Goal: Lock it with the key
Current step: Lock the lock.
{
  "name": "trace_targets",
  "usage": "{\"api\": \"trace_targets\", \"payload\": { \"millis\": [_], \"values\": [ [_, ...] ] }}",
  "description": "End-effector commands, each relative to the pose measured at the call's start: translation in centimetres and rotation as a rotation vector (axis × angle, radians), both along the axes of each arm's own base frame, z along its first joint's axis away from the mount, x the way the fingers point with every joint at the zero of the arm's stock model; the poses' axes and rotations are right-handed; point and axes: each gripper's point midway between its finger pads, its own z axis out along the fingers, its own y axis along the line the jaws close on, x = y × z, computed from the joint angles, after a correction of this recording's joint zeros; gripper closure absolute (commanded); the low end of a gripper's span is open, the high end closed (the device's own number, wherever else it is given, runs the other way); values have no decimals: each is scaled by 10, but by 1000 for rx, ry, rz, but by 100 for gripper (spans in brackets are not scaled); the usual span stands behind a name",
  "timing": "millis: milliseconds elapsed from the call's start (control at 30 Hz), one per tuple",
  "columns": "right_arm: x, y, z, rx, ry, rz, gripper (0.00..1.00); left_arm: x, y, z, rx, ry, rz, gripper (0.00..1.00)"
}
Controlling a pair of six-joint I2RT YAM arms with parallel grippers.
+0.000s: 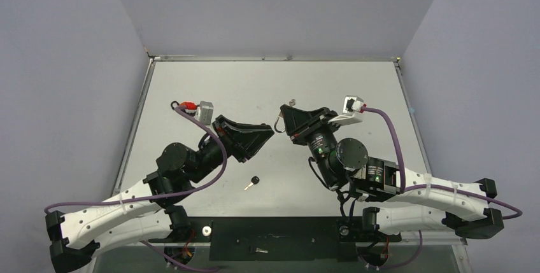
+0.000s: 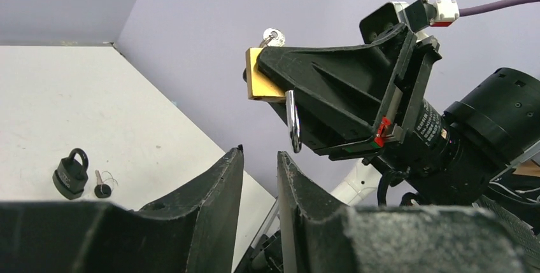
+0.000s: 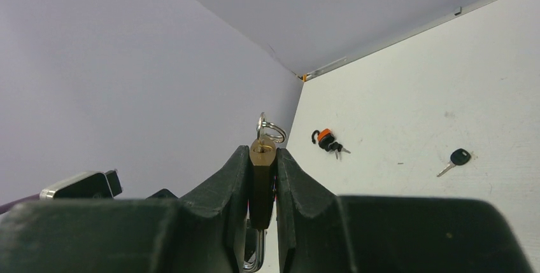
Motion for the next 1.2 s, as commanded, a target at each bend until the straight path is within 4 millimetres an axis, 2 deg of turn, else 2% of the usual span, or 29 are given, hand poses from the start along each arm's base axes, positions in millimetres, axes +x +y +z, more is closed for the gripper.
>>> {"api": "trace_targets", "payload": {
  "millis": [0, 300, 400, 500, 633, 800, 1067, 1167],
  "values": [
    [-1, -4, 29, 105, -10, -28, 100, 1, 5, 16, -92, -11, 15, 77],
    [-3, 6, 26, 83, -1, 3, 100, -19, 2, 30, -104, -116, -75, 74],
    [-3, 2, 25, 84, 1, -9, 100, -26, 2, 34, -104, -145, -104, 71],
    [-3, 1, 24, 88, 2, -8, 100, -25, 2, 36, -98, -148, -99, 69],
    [-5, 11, 23, 73, 3, 19, 100, -23, 1, 39, -108, -146, -89, 68],
    [-6, 10, 22, 75, 2, 24, 100, -21, 0, 44, -115, -144, -82, 68],
    [-9, 16, 19, 69, 5, 61, 100, -19, 0, 47, -113, -146, -74, 68],
    [-9, 14, 19, 77, 6, 61, 100, -18, -1, 48, -110, -145, -74, 72]
  ]
}}
